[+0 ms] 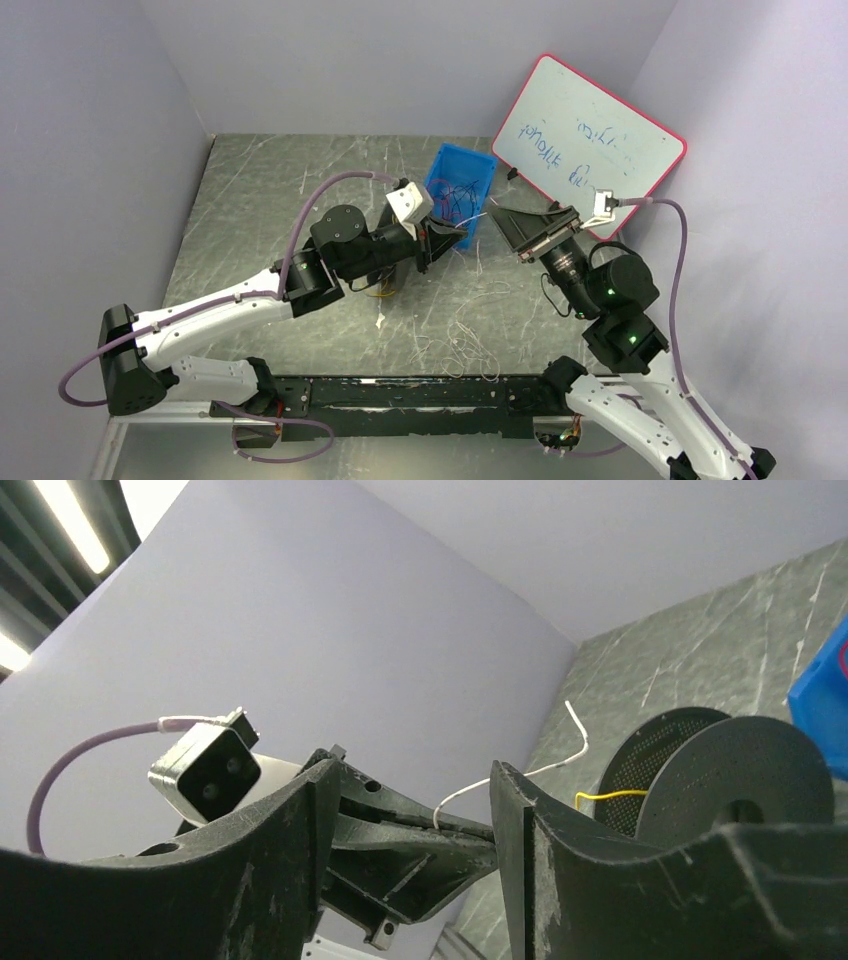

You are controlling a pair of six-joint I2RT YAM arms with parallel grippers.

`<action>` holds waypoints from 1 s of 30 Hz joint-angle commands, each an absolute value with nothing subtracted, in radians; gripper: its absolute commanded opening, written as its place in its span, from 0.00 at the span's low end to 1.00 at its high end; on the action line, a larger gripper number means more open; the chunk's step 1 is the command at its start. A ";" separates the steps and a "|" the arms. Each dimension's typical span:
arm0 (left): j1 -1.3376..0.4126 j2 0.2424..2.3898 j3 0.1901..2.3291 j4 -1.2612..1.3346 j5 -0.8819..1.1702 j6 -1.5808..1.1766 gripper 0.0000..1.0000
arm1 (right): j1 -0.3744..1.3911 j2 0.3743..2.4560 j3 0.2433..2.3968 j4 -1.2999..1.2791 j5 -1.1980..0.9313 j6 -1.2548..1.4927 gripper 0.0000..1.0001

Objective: Wrap the cables
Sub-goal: Adjust the cable at the center of the board.

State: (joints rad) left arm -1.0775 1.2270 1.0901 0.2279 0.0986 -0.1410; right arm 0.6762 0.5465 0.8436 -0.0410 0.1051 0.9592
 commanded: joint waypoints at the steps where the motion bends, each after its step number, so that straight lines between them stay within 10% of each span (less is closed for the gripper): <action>1: -1.085 1.198 1.073 0.273 0.119 -0.117 0.07 | 0.678 0.564 0.868 -0.019 0.108 1.053 0.59; 30: -1.098 1.159 1.042 0.265 0.102 -0.093 0.07 | 0.678 0.604 0.818 0.008 0.084 1.150 0.40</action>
State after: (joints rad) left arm -1.0893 1.1625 1.0496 0.2283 0.0753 -0.1070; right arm 0.6762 0.6014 0.8162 -0.0425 0.1001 1.1419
